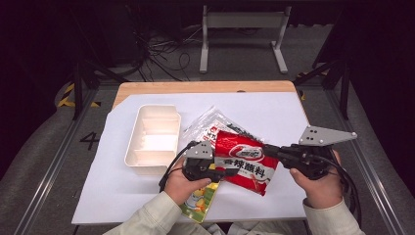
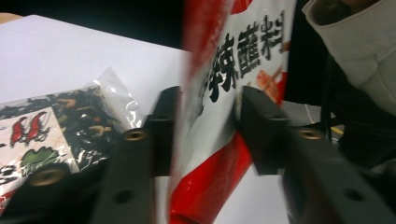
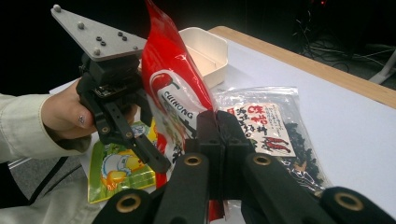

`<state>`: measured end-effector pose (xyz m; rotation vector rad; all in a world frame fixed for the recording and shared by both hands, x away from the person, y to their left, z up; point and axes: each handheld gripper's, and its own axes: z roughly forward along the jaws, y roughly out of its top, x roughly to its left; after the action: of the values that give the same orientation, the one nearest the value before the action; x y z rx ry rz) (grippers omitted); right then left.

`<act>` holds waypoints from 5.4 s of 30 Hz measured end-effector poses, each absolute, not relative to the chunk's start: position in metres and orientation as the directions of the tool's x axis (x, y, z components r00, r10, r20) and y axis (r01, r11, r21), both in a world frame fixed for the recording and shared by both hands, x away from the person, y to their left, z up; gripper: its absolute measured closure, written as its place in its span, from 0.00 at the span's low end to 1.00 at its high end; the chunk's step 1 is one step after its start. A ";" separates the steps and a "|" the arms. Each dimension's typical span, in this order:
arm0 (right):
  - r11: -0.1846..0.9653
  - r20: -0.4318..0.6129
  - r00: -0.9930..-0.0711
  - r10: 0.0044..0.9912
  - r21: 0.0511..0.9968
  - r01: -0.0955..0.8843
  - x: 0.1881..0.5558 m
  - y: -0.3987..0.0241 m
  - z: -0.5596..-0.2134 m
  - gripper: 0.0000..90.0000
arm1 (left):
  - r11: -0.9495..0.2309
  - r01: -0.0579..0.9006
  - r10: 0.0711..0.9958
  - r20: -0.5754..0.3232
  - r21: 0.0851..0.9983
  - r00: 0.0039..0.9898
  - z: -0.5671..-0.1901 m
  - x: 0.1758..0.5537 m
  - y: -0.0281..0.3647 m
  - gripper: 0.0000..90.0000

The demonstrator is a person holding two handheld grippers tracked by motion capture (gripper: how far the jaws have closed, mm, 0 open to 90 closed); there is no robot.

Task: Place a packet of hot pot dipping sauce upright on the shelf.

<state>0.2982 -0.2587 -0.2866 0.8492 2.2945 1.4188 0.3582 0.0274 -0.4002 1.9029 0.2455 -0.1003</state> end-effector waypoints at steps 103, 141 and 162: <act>0.179 0.090 -0.515 0.853 0.875 0.449 0.300 -0.355 -0.333 0.45 | -0.280 0.199 0.484 -0.041 0.939 0.874 -0.326 0.462 0.226 0.95; 0.168 0.114 -0.526 0.843 0.874 0.457 0.302 -0.354 -0.338 0.43 | -0.396 0.279 0.585 0.006 0.875 0.811 -0.365 0.510 0.231 0.95; 0.176 0.116 -0.539 0.834 0.870 0.460 0.303 -0.351 -0.340 0.43 | -0.384 0.299 0.585 -0.020 0.873 0.811 -0.383 0.523 0.226 0.95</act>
<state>0.3033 -0.3507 -0.3405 1.2217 2.0709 1.3155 0.5228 0.2260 -0.3829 1.9933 0.6575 0.3589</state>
